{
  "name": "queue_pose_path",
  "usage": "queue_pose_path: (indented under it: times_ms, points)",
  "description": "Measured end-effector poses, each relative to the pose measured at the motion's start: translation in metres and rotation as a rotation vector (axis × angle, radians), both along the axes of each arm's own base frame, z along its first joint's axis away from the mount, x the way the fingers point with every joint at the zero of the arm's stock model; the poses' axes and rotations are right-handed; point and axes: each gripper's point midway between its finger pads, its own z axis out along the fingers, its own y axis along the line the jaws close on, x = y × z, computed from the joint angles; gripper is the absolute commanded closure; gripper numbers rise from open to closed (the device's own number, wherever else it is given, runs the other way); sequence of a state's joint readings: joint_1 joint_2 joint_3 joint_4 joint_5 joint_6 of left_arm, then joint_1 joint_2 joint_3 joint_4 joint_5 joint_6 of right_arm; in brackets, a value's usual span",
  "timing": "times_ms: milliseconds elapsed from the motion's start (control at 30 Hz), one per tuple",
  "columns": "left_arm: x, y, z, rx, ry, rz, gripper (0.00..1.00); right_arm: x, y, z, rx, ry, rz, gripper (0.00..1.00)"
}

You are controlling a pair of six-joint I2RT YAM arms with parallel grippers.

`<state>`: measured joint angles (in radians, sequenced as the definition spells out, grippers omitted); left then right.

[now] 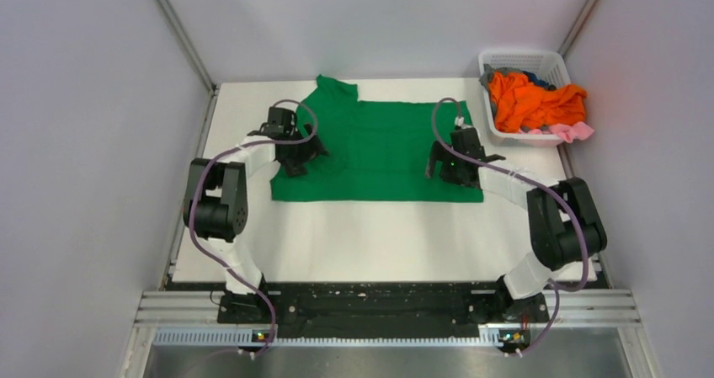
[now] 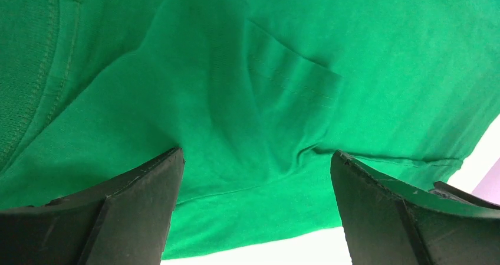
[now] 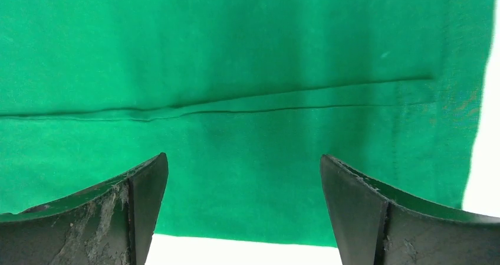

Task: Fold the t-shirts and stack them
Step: Fold the flattened tshirt in 1/3 of the way

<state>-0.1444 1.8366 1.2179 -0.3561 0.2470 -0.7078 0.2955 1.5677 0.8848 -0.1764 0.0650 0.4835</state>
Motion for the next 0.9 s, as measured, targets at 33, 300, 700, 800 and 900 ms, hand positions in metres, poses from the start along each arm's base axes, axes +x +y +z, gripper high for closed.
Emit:
queue_pose_path:
  times_ms: [33, 300, 700, 800, 900]
  points:
    - [0.000, 0.000, -0.004, 0.000, 0.003, 0.002, 0.01, -0.002, 0.003, -0.008, -0.005, 0.020, 0.013, 0.01]
    - [-0.018, 0.003, -0.013, -0.021, -0.039, 0.021, 0.01, -0.013, 0.011, -0.022, -0.019, 0.025, 0.039, 0.01]
    - [-0.128, 0.012, -0.016, -0.083, -0.044, 0.074, 0.01, -0.120, 0.009, -0.027, -0.016, 0.139, 0.041, 0.01]
    - [-0.153, 0.012, -0.016, -0.098, -0.042, 0.087, 0.01, -0.142, 0.010, -0.028, 0.004, 0.160, 0.033, 0.01]
    - [-0.179, 0.016, -0.017, -0.097, -0.024, 0.110, 0.01, -0.166, 0.013, -0.028, 0.021, 0.194, 0.033, 0.01]
